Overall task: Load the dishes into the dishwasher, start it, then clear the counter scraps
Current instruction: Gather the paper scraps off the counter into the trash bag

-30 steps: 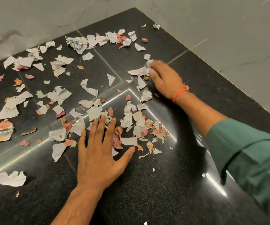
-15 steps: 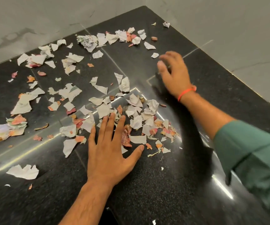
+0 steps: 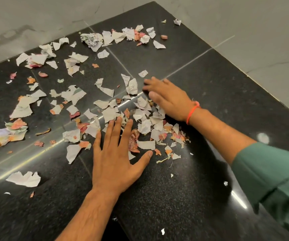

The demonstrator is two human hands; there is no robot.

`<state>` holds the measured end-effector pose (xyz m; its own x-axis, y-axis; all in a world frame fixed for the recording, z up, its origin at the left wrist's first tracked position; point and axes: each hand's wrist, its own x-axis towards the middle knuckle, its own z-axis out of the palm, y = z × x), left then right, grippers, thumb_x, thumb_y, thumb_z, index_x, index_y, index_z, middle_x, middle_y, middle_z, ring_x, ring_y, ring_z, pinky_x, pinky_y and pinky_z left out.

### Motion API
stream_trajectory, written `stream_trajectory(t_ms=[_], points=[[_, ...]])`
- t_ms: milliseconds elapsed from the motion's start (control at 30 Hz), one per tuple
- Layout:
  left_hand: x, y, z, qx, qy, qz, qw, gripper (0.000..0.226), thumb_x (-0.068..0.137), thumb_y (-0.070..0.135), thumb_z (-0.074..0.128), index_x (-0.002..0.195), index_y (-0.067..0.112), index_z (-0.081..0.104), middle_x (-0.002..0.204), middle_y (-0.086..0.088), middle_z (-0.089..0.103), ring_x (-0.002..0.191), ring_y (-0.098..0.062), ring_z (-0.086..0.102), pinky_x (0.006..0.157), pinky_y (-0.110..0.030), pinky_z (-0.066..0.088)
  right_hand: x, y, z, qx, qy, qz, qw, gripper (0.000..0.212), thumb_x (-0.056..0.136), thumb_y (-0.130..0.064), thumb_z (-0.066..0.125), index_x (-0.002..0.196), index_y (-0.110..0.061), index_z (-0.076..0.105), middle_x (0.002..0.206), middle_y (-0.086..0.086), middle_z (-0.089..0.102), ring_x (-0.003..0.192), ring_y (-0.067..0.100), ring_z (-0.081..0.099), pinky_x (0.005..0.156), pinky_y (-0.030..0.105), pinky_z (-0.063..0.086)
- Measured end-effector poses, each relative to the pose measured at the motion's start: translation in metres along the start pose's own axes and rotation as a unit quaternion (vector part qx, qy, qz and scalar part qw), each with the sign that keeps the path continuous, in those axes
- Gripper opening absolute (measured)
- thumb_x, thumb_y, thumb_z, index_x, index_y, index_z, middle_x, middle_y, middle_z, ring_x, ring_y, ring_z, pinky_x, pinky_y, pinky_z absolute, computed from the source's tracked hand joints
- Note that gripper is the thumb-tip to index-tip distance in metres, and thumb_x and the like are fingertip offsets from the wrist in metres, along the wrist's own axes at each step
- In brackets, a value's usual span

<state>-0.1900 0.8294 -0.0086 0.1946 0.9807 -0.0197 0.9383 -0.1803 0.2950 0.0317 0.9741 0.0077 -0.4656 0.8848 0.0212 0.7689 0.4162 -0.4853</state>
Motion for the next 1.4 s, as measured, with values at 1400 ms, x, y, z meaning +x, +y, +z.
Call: stream_trajectory(t_ms=[1400], points=[[-0.001, 0.000, -0.001, -0.017, 0.007, 0.000, 1.000, 0.102, 0.085, 0.088, 0.027, 0.164, 0.031, -0.005, 0.173, 0.000, -0.001, 0.159, -0.014, -0.003, 0.127, -0.050, 0.002, -0.102, -0.039, 0.016, 0.096, 0.094, 0.022, 0.991, 0.049, 0.104, -0.040, 0.038, 0.143, -0.014, 0.053, 0.148, 0.000, 0.052, 0.141, 0.009, 0.042, 0.115, 0.039, 0.037]])
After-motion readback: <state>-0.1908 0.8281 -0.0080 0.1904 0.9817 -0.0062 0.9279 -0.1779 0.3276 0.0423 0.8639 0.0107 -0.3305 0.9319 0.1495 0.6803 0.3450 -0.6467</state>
